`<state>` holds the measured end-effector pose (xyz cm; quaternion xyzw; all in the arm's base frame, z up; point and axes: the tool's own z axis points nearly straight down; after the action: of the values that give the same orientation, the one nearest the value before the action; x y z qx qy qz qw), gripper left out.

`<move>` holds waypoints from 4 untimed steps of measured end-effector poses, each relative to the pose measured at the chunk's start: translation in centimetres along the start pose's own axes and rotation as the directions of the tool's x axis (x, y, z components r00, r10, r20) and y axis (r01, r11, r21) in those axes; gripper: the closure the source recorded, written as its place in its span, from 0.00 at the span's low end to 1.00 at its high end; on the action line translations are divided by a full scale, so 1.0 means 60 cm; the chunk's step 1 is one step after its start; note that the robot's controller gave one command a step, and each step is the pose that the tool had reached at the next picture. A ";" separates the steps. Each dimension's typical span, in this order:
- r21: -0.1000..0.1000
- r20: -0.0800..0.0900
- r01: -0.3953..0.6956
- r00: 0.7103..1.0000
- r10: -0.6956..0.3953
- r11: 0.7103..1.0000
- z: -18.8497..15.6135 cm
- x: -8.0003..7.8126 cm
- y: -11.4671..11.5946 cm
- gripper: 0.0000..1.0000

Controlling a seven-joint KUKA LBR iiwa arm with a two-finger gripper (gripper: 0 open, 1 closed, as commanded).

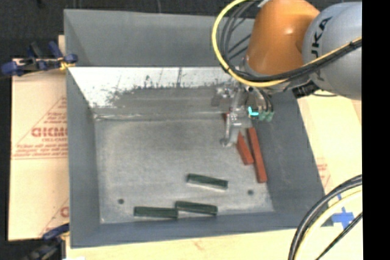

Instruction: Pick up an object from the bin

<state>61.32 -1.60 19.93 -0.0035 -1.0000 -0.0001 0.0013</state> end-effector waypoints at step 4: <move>-0.001 0.004 -0.161 0.987 0.161 0.987 0.179 0.127 0.015 0.00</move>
Offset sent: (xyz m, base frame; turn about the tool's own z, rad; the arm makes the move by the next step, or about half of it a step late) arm -0.0627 0.0205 -0.0929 -0.0123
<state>53.67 -0.63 9.23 -0.0842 -0.9964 -0.0001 -0.0006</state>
